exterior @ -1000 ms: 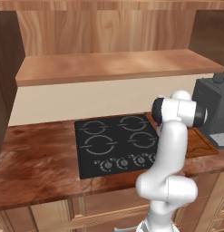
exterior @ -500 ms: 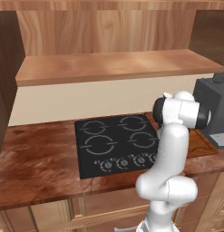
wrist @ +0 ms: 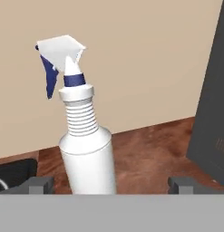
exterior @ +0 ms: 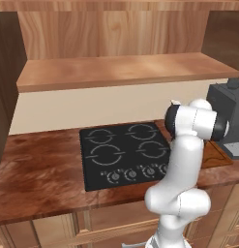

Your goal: Grab the spray bottle from the cabinet, then place it next to the cutting board for sanitizing. Then grab the dish brush from the countertop next to the sink and place it next to the cutting board.

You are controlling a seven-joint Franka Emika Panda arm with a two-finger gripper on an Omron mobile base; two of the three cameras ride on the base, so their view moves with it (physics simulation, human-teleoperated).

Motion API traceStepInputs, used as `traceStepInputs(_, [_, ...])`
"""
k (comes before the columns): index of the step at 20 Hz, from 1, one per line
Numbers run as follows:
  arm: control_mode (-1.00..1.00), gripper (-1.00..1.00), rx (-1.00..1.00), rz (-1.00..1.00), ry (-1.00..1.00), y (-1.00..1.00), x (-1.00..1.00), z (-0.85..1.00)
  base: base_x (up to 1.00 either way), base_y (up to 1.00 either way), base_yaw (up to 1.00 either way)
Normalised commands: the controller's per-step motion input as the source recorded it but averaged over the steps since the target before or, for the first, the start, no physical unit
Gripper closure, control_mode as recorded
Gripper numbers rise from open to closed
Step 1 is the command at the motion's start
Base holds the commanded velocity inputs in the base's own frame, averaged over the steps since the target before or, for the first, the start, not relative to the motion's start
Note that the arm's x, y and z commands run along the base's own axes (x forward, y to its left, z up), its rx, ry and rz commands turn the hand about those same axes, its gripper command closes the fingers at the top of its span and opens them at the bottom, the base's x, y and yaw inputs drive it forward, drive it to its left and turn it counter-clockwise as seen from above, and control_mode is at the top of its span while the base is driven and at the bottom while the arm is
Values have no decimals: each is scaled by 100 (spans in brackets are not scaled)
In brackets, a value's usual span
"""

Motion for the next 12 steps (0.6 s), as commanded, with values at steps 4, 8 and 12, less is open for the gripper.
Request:
traceStepInputs(4, [-100, -100, 20, 0, -4, 0, -100, 97, 0, 0, 0])
traceStepInputs(8, [-100, -100, 15, 0, 1, 0, -81, 100, 0, 0, 0])
traceStepInputs(12, [-100, -100, 9, 0, 10, -1, -69, 100, 0, 0, 0])
